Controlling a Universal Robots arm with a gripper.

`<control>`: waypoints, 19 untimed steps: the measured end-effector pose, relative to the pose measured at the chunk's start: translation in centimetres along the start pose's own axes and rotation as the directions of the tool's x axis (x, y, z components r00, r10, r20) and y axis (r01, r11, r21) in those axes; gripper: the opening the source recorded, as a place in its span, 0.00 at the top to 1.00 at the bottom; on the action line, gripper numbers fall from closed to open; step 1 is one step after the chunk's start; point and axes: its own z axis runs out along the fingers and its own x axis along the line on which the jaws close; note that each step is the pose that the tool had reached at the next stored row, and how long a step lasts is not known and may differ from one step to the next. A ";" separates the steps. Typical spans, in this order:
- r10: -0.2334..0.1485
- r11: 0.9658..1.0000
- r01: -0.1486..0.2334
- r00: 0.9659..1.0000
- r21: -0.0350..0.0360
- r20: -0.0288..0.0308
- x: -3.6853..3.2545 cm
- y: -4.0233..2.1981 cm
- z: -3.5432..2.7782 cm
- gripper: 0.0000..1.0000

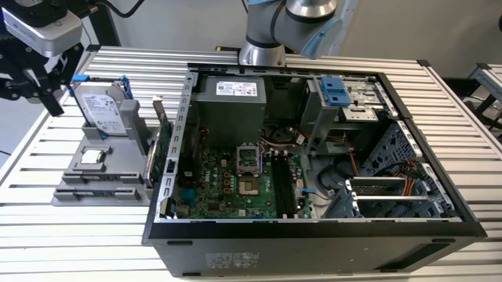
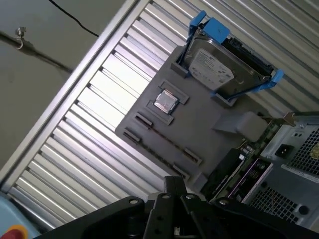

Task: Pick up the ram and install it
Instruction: 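Pick up the ram and move it above insertion slot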

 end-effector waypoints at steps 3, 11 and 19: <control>-0.036 0.999 0.036 0.999 0.000 -0.001 0.00 0.01 0.01 1.00; -0.150 0.989 0.150 0.989 -0.002 -0.007 -0.01 0.02 0.01 1.00; -0.253 0.967 0.253 0.967 0.013 0.002 -0.01 0.02 0.01 1.00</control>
